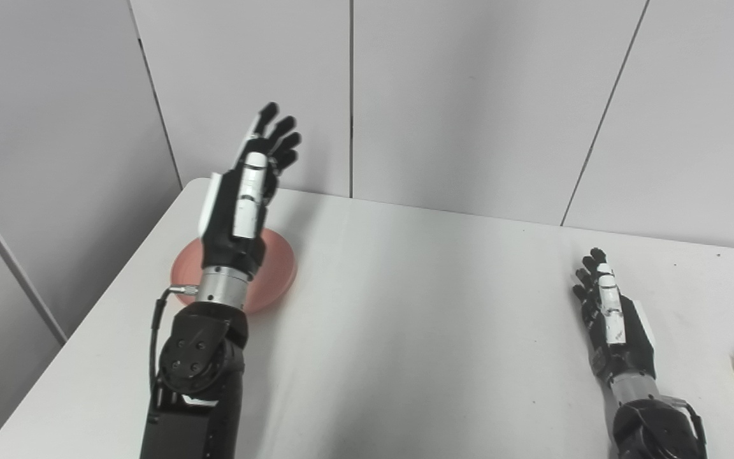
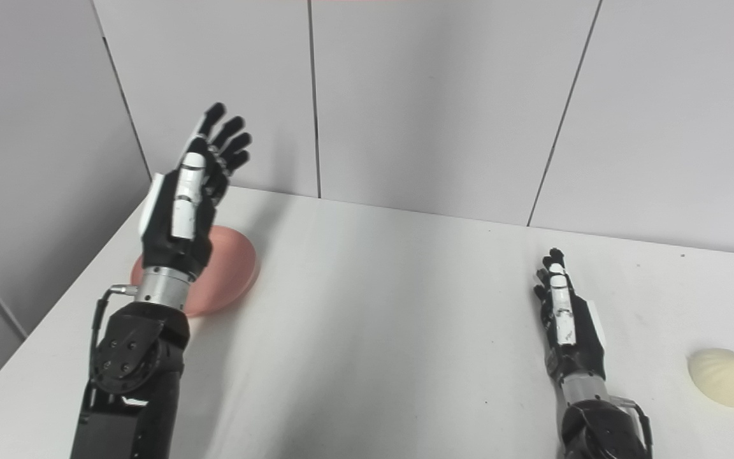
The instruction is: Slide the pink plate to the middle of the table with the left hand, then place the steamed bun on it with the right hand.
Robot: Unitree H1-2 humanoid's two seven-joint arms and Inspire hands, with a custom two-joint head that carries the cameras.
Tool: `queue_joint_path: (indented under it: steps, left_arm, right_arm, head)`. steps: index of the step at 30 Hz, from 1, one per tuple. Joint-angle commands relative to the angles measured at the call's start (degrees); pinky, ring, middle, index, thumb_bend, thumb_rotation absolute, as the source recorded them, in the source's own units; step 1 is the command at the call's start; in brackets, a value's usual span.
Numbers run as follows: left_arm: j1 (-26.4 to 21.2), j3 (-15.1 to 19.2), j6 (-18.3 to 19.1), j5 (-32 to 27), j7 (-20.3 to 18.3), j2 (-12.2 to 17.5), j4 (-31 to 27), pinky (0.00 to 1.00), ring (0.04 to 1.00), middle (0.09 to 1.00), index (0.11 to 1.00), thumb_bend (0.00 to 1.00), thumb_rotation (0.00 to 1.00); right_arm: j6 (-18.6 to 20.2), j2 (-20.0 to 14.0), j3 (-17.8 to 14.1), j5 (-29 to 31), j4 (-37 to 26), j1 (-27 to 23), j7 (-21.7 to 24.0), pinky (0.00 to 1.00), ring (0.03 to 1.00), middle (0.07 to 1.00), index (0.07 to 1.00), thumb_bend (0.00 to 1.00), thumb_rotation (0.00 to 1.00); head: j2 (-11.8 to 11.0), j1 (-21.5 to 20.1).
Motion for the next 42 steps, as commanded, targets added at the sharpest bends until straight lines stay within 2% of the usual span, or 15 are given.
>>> queue_joint_path:
  steps: [1,6,14,22,33,35,42]
  left_arm:
    - [-2.8,1.4,-2.9,-1.5,0.8,1.6,-1.5,0.95,0.923,0.939,0.943,0.46,1.00]
    - [-3.0,4.7,-3.8,-3.2,2.4,3.2,-0.5,0.95,0.924,0.936,0.941,0.44,1.00]
    - [-2.8,11.3,-7.4,-8.5,3.5,6.9,4.4,0.95,0.935,0.946,0.953,0.46,1.00]
    - [-2.6,15.4,-8.8,-12.4,4.3,9.8,8.8,0.96,0.947,0.958,0.966,0.48,1.00]
    - [-3.2,18.1,-10.2,-16.5,4.5,12.5,17.1,0.97,0.929,0.940,0.946,0.46,0.98]
    - [-3.4,18.4,-10.2,-17.6,4.1,12.9,18.8,0.97,0.927,0.937,0.944,0.45,0.95]
    - [-4.0,18.3,-11.1,-18.5,3.2,14.3,24.9,0.95,0.922,0.935,0.946,0.44,0.95]
  right_arm:
    - [1.5,-2.0,-1.0,-0.5,3.1,2.4,-0.7,1.00,1.000,1.000,1.000,0.19,1.00]
    - [1.8,-2.0,-1.2,-0.7,2.7,2.5,-0.9,1.00,1.000,1.000,1.000,0.19,1.00]
    - [3.2,-2.2,-1.1,-0.9,1.8,2.5,-1.1,1.00,1.000,1.000,1.000,0.17,1.00]
    - [3.0,-2.2,-1.2,-0.4,1.6,2.6,-0.7,1.00,1.000,1.000,1.000,0.16,1.00]
    - [2.9,-2.2,-1.5,-0.2,1.7,2.6,-0.5,1.00,1.000,1.000,1.000,0.15,1.00]
    - [3.4,-2.1,-1.5,-0.2,1.2,2.7,-0.7,1.00,1.000,1.000,1.000,0.15,1.00]
    - [3.4,-2.0,-1.6,-0.1,0.8,2.8,-0.6,1.00,1.000,1.000,1.000,0.14,1.00]
  head:
    - [0.1,0.2]
    - [0.1,0.5]
    - [0.4,0.9]
    - [0.6,1.2]
    - [0.9,1.6]
    - [1.0,1.6]
    - [1.2,1.5]
